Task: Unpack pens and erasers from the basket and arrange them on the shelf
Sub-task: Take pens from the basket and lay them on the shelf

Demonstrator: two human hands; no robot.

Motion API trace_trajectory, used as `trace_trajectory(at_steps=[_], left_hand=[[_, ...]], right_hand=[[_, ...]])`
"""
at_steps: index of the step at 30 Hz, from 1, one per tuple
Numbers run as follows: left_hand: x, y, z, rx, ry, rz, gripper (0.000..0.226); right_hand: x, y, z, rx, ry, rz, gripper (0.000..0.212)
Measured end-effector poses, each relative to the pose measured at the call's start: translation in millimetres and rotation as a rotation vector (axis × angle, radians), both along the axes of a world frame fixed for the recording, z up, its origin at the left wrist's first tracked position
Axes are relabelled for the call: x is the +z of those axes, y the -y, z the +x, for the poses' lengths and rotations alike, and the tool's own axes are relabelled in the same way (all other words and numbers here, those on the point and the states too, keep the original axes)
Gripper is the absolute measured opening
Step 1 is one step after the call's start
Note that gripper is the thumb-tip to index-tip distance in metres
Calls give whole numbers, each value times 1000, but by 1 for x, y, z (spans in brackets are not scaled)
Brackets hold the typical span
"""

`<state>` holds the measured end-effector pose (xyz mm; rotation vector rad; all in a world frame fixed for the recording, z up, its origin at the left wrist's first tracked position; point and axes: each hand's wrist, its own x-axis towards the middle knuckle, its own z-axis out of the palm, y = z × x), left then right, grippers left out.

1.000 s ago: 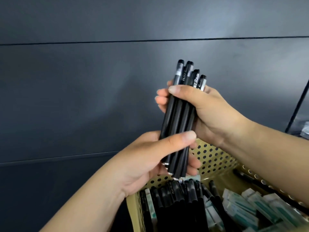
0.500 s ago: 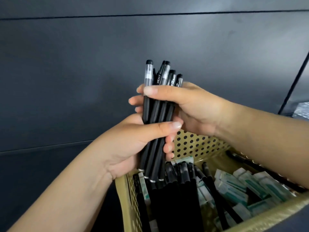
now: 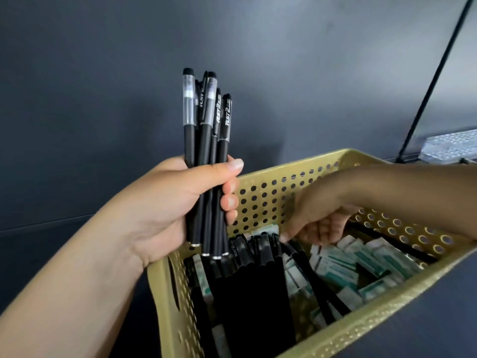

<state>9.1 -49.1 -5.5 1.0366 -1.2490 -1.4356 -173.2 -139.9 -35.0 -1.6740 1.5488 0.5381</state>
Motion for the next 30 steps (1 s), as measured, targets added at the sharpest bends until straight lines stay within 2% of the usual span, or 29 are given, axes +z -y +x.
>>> trace_trajectory(at_steps=[3,6,10,15,22,25,27,28,29,30], left_hand=[[0,0,1,-11,45,-16,11],[-3,2,3,21,170,-62,19],[-3,0,1,35,200,-83,16],[-3,0,3,10,239,-98,19],[-3,1,4,-35,266,-120,19],[-4,3,8,-29,211,-92,21],[-3,4,10,-27,199,-88,30],[-3,4,9,-24,210,-98,24],[-2,3,8,-32,188,-95,17],[0,1,7,-49,120,-57,13]], right_hand=[[-7,-1,2,-52,74,43,30],[-11,-1,3,-49,85,99,30],[-10,2,2,-97,81,151,36],[-10,-2,4,-82,99,208,23],[-9,0,5,-70,89,274,36],[0,3,3,-33,90,320,45],[12,3,3,-36,162,314,29],[19,4,2,-44,219,289,19],[26,4,0,-50,284,270,14],[32,6,-1,-45,360,266,21]])
